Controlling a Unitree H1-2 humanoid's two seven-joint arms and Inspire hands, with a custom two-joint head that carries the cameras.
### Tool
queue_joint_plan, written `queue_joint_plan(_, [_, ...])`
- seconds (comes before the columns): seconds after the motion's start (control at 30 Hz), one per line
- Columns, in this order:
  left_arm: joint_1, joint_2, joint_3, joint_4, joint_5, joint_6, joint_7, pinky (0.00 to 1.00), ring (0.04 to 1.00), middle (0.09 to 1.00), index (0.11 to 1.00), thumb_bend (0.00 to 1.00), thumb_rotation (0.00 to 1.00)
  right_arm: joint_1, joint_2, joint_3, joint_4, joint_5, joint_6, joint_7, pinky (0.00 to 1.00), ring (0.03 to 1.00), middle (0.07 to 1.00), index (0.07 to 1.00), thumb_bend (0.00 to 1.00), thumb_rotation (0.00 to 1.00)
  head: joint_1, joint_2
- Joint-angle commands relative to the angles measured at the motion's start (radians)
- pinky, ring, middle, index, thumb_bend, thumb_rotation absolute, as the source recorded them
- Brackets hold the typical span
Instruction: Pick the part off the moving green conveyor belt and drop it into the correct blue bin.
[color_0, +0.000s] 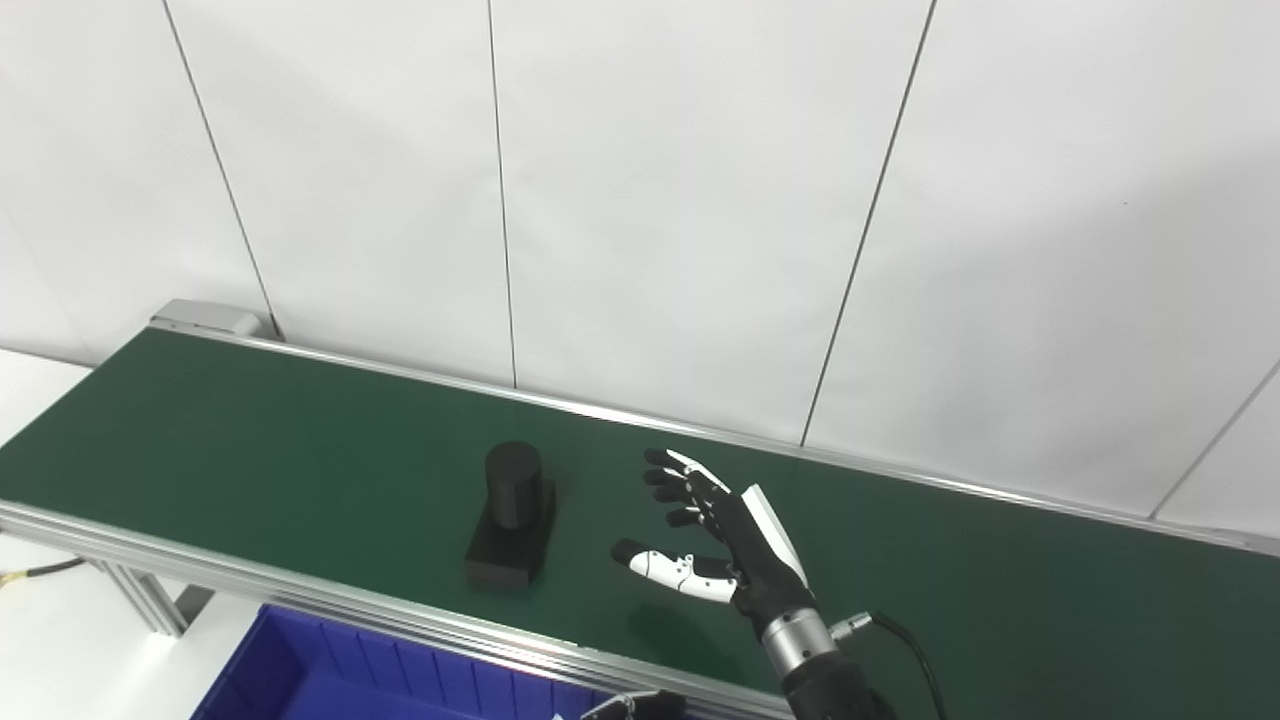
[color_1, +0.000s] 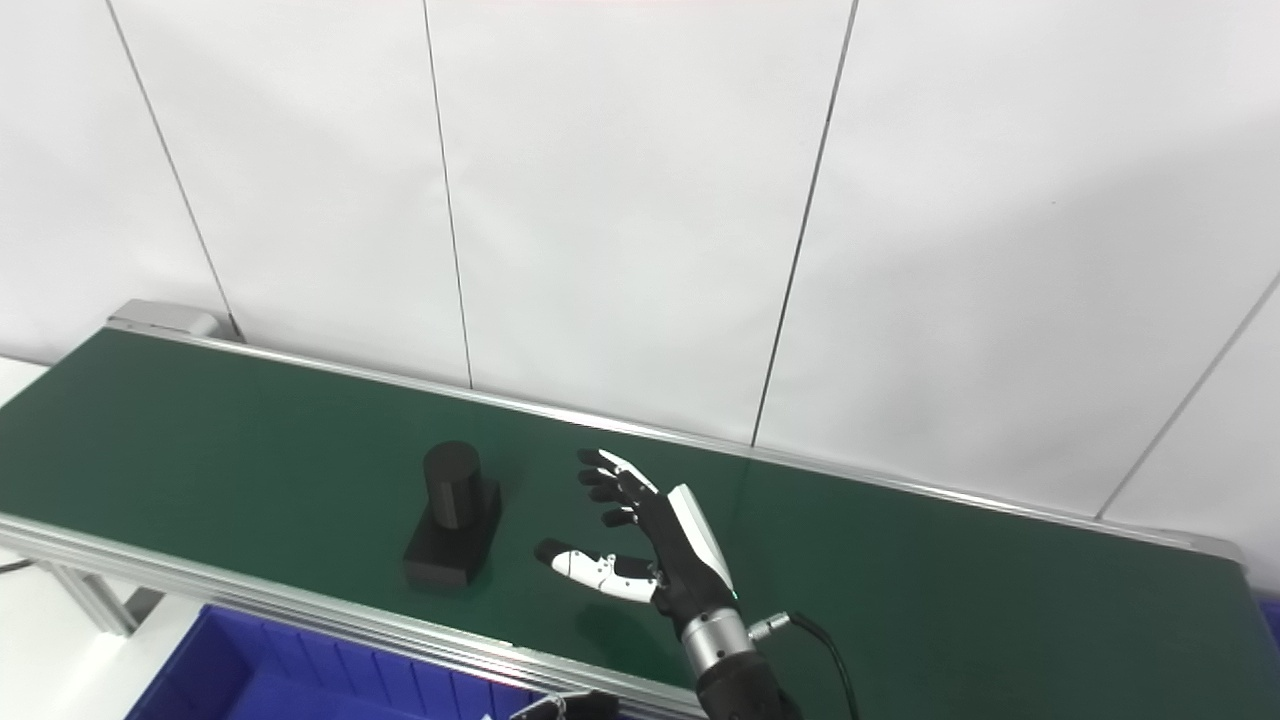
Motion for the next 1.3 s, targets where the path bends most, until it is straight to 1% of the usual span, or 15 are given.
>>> queue_joint_plan(0.0, [-0.022,-0.019,-0.011,-0.013,0.009,-0.038,0.015,0.64,0.727,0.762,0.797,0.73,0.64,-0.048,0.018,-0.002,-0.006,0.003,-0.066,-0.021,0.75,0.823,0.83,0.867,0.61,0.32,0.001,0.001])
queue_joint_plan(0.1, [-0.021,-0.023,-0.021,-0.014,0.016,-0.038,0.03,0.64,0.721,0.759,0.795,0.72,0.64,-0.063,0.013,0.0,0.016,-0.002,-0.074,-0.029,0.75,0.822,0.829,0.867,0.61,0.31,0.009,0.002])
queue_joint_plan(0.3, [-0.02,-0.028,-0.042,-0.015,0.018,-0.038,0.049,0.63,0.714,0.752,0.785,0.74,0.63,-0.101,0.017,-0.006,0.091,0.011,-0.112,-0.038,0.78,0.829,0.827,0.867,0.63,0.25,0.017,0.003])
queue_joint_plan(0.43, [-0.021,-0.029,-0.056,-0.013,0.022,-0.038,0.066,0.63,0.709,0.75,0.783,0.73,0.62,-0.12,0.023,-0.011,0.111,0.019,-0.099,-0.03,0.79,0.834,0.831,0.865,0.64,0.23,0.025,0.005])
queue_joint_plan(0.53, [-0.017,-0.033,-0.062,-0.016,0.021,-0.038,0.073,0.63,0.71,0.749,0.782,0.74,0.62,-0.133,0.026,-0.01,0.13,0.019,-0.104,-0.03,0.79,0.834,0.834,0.862,0.64,0.21,0.031,0.009])
queue_joint_plan(0.63, [-0.015,-0.035,-0.069,-0.017,0.026,-0.038,0.084,0.64,0.716,0.754,0.783,0.74,0.62,-0.138,0.026,-0.007,0.137,0.017,-0.104,-0.03,0.79,0.831,0.831,0.862,0.64,0.2,0.035,0.01])
queue_joint_plan(0.73, [-0.011,-0.04,-0.075,-0.019,0.026,-0.038,0.09,0.65,0.72,0.759,0.779,0.73,0.6,-0.153,0.032,-0.007,0.176,0.017,-0.122,-0.04,0.76,0.823,0.827,0.858,0.66,0.19,0.042,0.013])
queue_joint_plan(0.97, [-0.003,-0.05,-0.088,-0.023,0.023,-0.038,0.098,0.66,0.72,0.757,0.773,0.75,0.6,-0.175,0.037,0.001,0.233,0.007,-0.149,-0.046,0.79,0.825,0.824,0.851,0.68,0.18,0.051,0.02])
queue_joint_plan(1.07, [0.0,-0.054,-0.095,-0.025,0.031,-0.038,0.111,0.65,0.714,0.752,0.77,0.75,0.6,-0.184,0.043,-0.001,0.255,0.014,-0.156,-0.043,0.8,0.826,0.823,0.848,0.69,0.18,0.06,0.024])
queue_joint_plan(1.27, [0.005,-0.057,-0.111,-0.033,0.036,-0.038,0.13,0.64,0.704,0.747,0.766,0.74,0.59,-0.194,0.051,0.003,0.284,0.005,-0.158,-0.047,0.79,0.819,0.818,0.841,0.71,0.18,0.068,0.029])
